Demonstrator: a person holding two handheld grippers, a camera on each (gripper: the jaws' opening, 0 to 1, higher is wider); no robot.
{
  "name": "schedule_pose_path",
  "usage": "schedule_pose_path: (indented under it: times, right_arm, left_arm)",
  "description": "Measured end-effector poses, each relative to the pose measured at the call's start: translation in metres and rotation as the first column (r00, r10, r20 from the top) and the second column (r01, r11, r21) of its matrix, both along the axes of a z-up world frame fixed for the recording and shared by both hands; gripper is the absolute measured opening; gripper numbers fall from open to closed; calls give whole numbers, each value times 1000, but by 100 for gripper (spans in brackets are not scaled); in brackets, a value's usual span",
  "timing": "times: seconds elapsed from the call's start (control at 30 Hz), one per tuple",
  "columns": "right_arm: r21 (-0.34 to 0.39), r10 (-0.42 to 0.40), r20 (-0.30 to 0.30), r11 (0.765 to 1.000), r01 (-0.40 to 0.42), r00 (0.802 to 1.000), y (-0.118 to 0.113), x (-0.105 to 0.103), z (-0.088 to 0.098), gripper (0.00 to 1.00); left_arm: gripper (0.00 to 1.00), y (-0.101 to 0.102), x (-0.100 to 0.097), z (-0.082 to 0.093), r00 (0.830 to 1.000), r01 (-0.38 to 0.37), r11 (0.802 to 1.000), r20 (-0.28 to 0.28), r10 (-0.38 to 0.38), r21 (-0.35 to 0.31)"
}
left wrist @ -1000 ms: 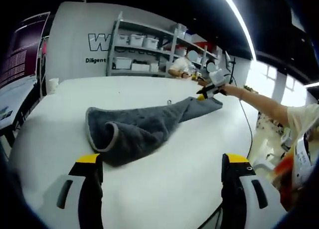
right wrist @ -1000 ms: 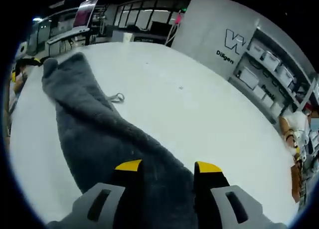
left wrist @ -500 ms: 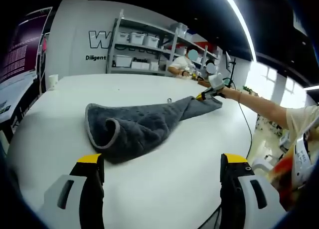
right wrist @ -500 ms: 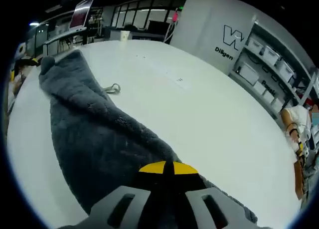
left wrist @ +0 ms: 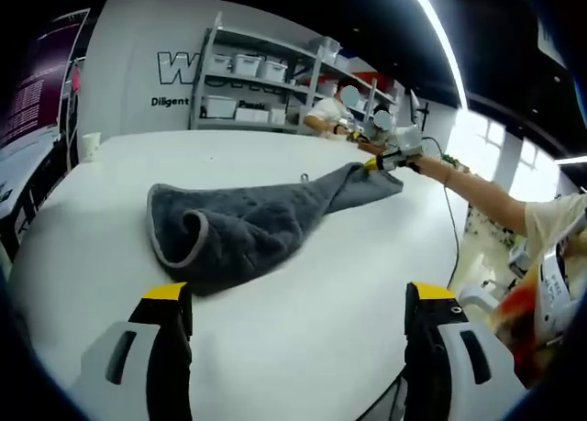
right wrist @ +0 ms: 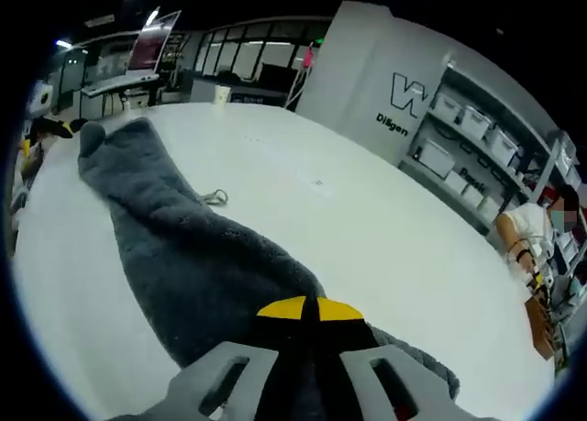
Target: Open the folded towel by lifting each exposed corner and separating the folded layers until the towel lies flat within the target outline without major curled edges
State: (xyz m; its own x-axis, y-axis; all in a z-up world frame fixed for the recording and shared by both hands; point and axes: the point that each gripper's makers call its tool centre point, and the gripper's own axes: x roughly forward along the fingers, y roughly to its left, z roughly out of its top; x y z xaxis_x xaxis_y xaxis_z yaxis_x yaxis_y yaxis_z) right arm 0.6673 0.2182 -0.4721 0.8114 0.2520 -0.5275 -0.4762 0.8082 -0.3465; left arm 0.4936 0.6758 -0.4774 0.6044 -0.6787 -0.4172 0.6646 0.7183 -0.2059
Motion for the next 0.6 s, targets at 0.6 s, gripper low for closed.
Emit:
schedule_pose_path:
  times: [0.6]
  right_arm:
    - [126, -11, 158, 992, -10, 987, 17, -127, 28, 0]
  left_arm:
    - [94, -8, -3, -5, 999, 34, 999, -14, -34, 3]
